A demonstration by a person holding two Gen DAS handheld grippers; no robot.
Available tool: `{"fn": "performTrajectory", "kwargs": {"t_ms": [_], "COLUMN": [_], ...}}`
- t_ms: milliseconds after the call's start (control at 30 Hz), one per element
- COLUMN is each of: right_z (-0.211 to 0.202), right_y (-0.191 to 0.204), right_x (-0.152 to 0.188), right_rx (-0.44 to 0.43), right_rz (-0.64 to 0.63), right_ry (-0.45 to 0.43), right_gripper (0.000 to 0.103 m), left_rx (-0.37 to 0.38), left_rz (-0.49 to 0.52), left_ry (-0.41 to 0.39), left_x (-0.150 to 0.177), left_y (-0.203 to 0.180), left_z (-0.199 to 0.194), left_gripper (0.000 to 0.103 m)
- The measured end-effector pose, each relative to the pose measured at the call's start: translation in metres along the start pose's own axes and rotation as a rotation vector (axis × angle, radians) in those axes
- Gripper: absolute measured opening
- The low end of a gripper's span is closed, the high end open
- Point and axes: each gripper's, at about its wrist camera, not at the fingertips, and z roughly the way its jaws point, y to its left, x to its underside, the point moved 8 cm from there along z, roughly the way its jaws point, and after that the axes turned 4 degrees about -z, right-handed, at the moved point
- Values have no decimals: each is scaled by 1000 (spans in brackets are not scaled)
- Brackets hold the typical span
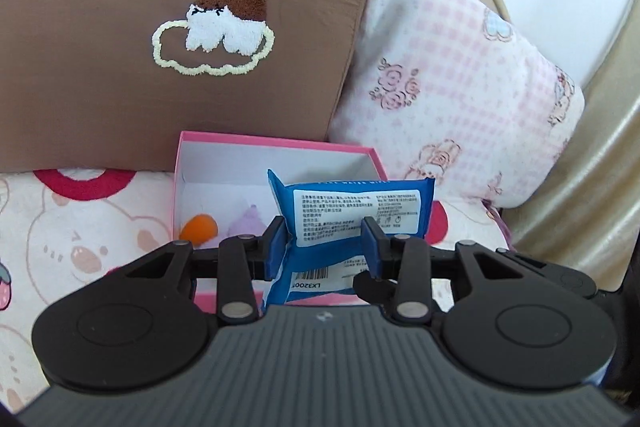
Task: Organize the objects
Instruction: 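Lift the wet-wipe pack with the left tool and carry it over the pink box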
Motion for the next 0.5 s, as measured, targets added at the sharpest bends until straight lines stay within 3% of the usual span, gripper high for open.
{"fn": "performTrajectory", "kwargs": {"t_ms": [233, 333, 500], "right_z": [24, 36, 66], "right_y": [-13, -8, -15], "right_x": [-16, -14, 7], "right_rx": [-22, -26, -40], "right_rz": [-15, -20, 48], "right_ry": [-33, -40, -29], "right_gripper": [48, 48, 48], "left_rx": [-22, -51, -81], "left_rz": [-100, -122, -126], "left_ry": [7, -16, 12], "left_x": [-10, -8, 4], "left_y": [23, 34, 48], "left_z": [26, 38, 65], "left_gripper": [37, 37, 37]}}
